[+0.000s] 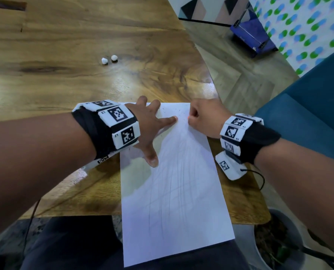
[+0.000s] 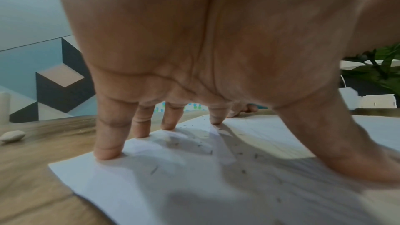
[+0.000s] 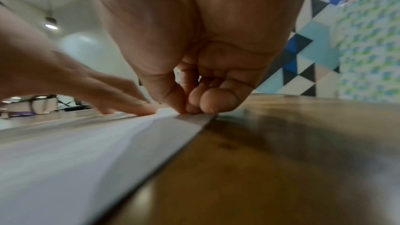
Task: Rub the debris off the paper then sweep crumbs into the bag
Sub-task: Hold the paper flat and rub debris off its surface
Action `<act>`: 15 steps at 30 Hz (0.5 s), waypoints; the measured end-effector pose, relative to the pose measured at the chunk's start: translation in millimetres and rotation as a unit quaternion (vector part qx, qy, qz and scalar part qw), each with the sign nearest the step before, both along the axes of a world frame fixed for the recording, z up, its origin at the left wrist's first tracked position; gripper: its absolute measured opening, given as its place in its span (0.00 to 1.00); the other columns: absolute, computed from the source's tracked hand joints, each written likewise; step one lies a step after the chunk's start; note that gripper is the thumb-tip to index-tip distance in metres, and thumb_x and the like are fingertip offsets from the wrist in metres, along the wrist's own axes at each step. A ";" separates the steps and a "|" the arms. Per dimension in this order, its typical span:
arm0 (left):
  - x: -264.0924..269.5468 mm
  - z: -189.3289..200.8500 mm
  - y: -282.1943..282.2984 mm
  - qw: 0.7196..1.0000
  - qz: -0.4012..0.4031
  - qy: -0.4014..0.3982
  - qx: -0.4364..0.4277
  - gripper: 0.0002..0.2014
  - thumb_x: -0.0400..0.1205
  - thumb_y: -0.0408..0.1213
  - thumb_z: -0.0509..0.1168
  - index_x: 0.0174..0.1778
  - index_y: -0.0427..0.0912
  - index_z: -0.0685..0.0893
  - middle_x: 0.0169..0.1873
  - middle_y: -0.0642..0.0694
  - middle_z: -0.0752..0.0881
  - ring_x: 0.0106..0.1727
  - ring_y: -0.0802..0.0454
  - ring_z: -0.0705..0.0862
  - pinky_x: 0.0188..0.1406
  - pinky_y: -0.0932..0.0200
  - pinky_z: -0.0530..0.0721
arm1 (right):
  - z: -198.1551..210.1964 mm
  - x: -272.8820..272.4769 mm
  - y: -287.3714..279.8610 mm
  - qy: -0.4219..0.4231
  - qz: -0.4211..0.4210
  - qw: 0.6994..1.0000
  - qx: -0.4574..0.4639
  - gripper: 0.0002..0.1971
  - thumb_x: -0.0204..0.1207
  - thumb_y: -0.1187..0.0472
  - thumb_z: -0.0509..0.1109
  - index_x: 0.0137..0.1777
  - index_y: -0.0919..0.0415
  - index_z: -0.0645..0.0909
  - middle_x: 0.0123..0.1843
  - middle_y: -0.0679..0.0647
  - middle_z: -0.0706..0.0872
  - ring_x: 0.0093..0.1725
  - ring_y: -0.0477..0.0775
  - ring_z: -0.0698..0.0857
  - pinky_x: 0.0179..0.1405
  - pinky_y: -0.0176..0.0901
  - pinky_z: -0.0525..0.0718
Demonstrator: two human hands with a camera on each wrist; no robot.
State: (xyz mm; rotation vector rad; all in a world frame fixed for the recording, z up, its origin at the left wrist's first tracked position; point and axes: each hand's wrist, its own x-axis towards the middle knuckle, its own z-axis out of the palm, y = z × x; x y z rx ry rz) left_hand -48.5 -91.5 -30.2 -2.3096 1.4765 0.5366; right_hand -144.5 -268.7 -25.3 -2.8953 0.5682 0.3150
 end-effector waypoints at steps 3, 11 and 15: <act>-1.8 -0.4 -1.5 1.000 0.006 -0.004 0.003 0.69 0.55 0.80 0.74 0.85 0.73 0.37 0.76 0.45 0.59 0.76 0.37 0.60 0.47 0.45 0.79 | 2.7 4.5 -11.4 0.008 -0.017 1.000 -0.004 0.04 0.77 0.58 0.64 0.41 0.52 0.77 0.41 0.51 0.85 0.49 0.58 0.83 0.45 0.48 0.75; -10.0 -3.4 -4.3 0.999 0.031 0.019 -0.032 0.57 0.59 0.85 0.66 0.82 0.77 0.48 0.69 0.46 0.62 0.75 0.35 0.60 0.46 0.44 0.78 | -1.4 -14.3 35.4 0.007 0.101 0.994 0.027 0.04 0.76 0.56 0.66 0.47 0.54 0.81 0.43 0.52 0.87 0.44 0.58 0.84 0.44 0.51 0.85; -10.7 -7.1 -5.0 0.999 0.028 0.007 -0.035 0.64 0.58 0.86 0.66 0.87 0.72 0.40 0.73 0.44 0.60 0.75 0.34 0.60 0.46 0.45 0.77 | 1.6 -7.1 5.4 0.017 0.033 0.999 -0.003 0.03 0.76 0.57 0.67 0.42 0.53 0.77 0.41 0.52 0.85 0.45 0.57 0.83 0.42 0.48 0.83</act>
